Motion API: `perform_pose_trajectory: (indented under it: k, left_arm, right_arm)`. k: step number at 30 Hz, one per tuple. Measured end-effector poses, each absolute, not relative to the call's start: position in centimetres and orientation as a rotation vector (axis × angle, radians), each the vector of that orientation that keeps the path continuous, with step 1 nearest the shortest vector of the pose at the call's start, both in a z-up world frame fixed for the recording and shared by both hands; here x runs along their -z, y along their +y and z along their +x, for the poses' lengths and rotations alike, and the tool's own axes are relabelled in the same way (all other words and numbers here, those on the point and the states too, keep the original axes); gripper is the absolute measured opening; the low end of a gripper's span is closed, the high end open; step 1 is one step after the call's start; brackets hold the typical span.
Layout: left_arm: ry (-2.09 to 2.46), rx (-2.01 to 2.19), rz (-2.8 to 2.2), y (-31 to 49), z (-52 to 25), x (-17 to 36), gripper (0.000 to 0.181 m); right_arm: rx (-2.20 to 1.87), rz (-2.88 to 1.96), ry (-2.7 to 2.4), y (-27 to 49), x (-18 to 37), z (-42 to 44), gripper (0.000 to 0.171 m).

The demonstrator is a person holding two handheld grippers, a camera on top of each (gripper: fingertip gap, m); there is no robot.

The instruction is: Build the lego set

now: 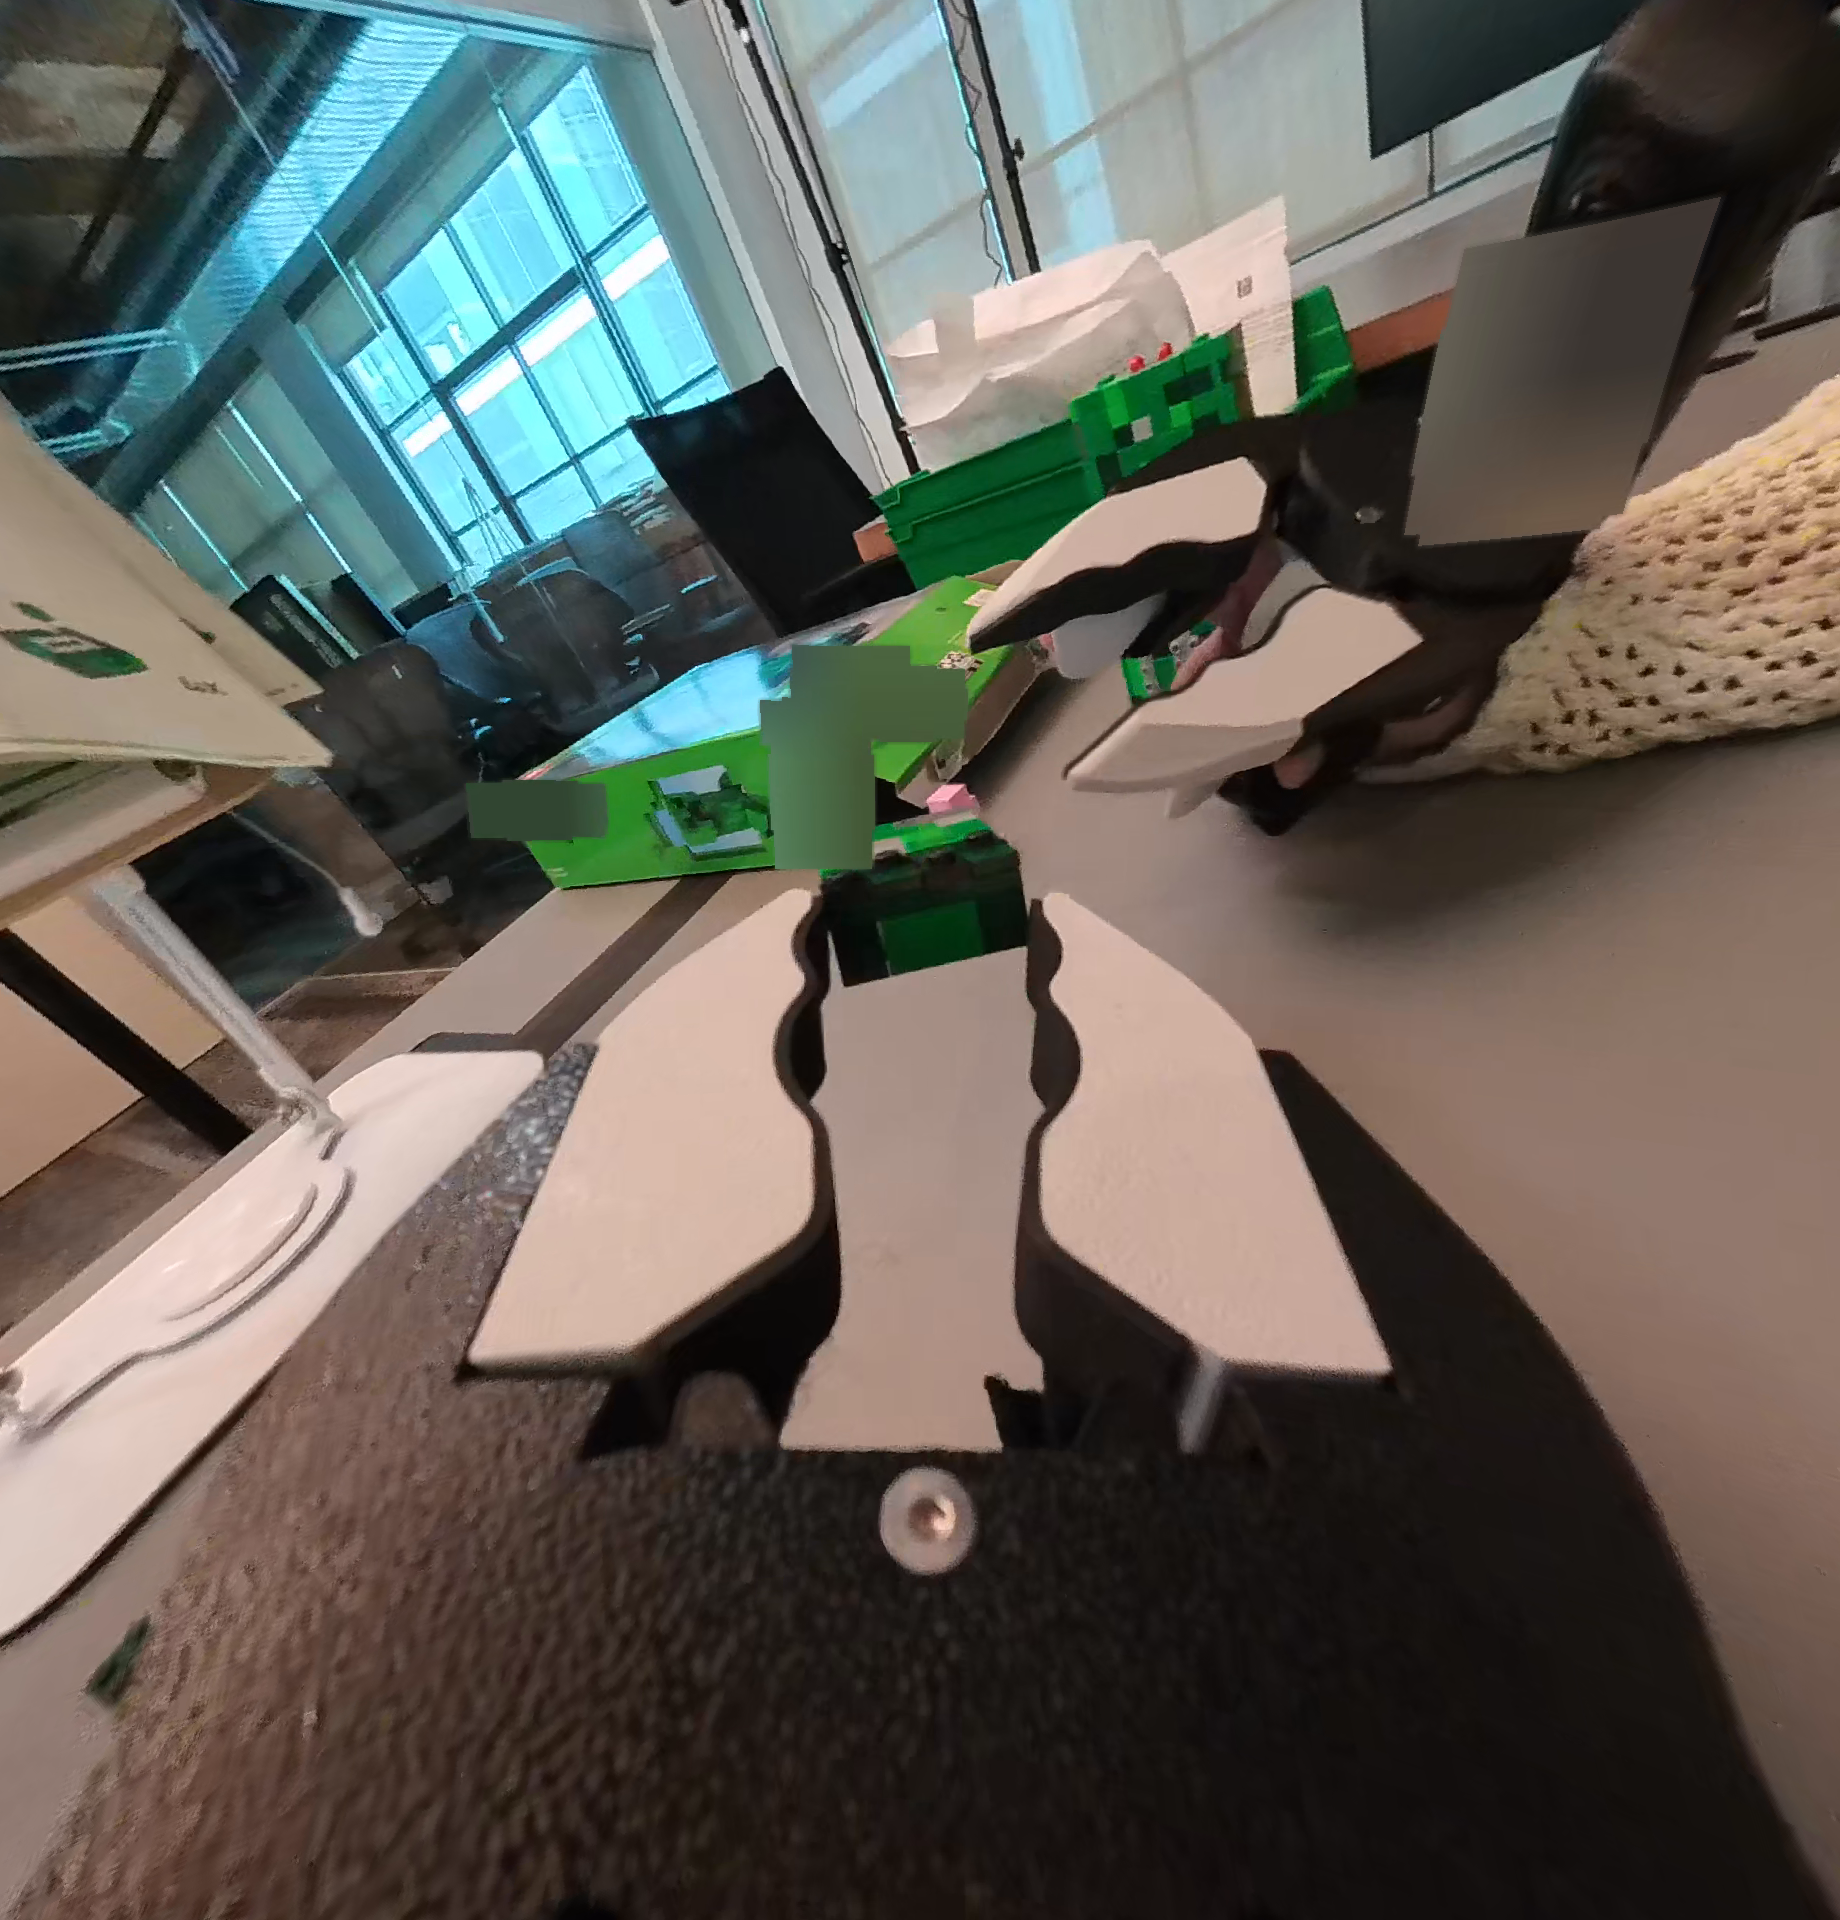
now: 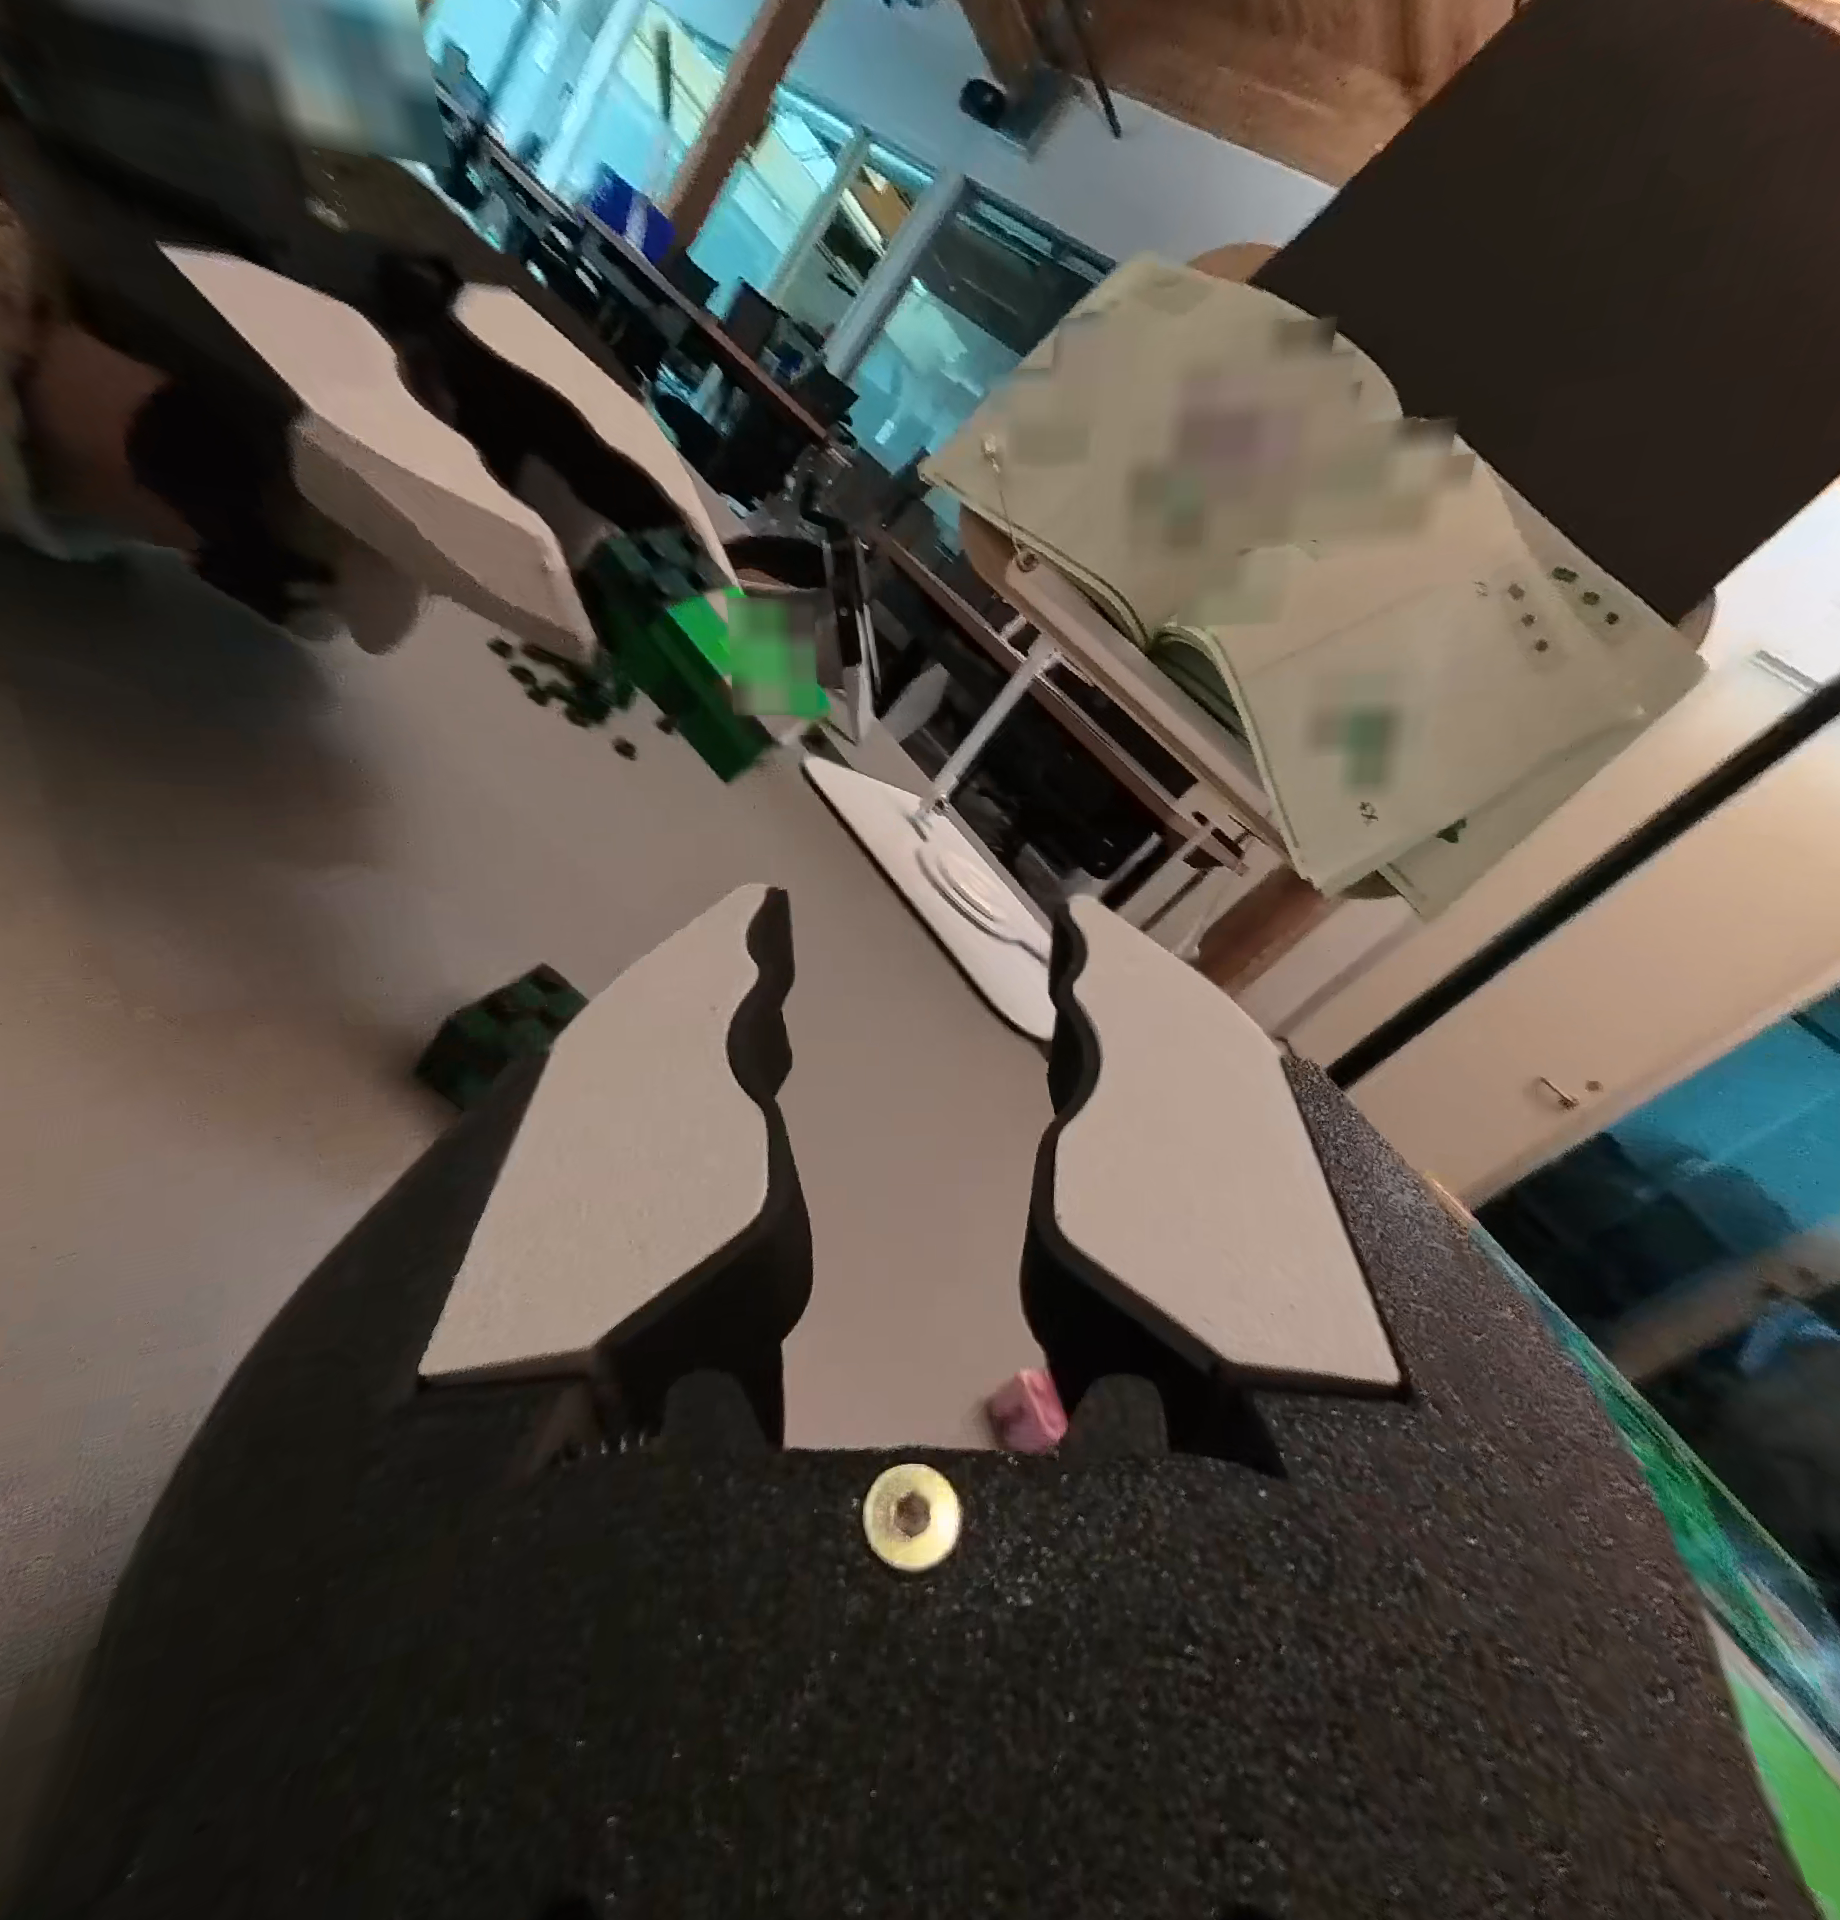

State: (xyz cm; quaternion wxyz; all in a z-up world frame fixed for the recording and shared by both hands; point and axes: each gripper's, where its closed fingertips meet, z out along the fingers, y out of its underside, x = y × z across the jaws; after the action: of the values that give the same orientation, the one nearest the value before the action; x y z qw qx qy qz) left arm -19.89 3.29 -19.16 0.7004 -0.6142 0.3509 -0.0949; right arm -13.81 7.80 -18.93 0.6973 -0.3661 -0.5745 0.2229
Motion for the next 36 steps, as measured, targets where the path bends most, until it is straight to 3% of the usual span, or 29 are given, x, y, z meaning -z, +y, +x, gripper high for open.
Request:
perform_pose_trajectory:
  k: [5, 9, 11, 13, 25, 29, 36]
  left_arm:
    - [0.692, 0.345, -1.338, 2.3, -20.5, 18.4, 0.037]
    - [0.749, 0.484, -1.27, 1.1, -19.4, 17.9, 0.037]
    - [0.848, 0.674, -1.235, -0.6, -17.7, 17.9, 0.037]
    - [0.905, 0.823, -1.214, -2.0, -16.5, 17.8, 0.036]
    - [1.179, 0.685, -1.27, -3.4, -13.6, 20.8, 0.037]
    - [1.08, 0.602, -1.302, -2.1, -14.1, 20.4, 0.059]
    - [0.808, 0.721, -1.277, -0.6, -16.8, 17.9, 0.055]
  right_arm:
    - [-0.503, -0.858, -1.26, 8.2, 18.9, -13.5, 0.043]
    - [-0.991, -0.949, -1.547, 3.3, 20.9, -13.4, 0.032]
    - [-1.212, -1.017, -1.562, 1.5, 19.9, -13.1, 0.053]
    - [-1.329, -1.0, -1.574, -0.1, 19.1, -12.9, 0.054]
    - [-1.202, -1.015, -1.777, -3.3, 21.7, -13.9, 0.037]
    - [-1.092, -1.096, -1.823, -1.4, 22.5, -12.7, 0.037]
    - [-0.872, -1.325, -1.991, 1.1, 26.5, -11.0, 0.037]
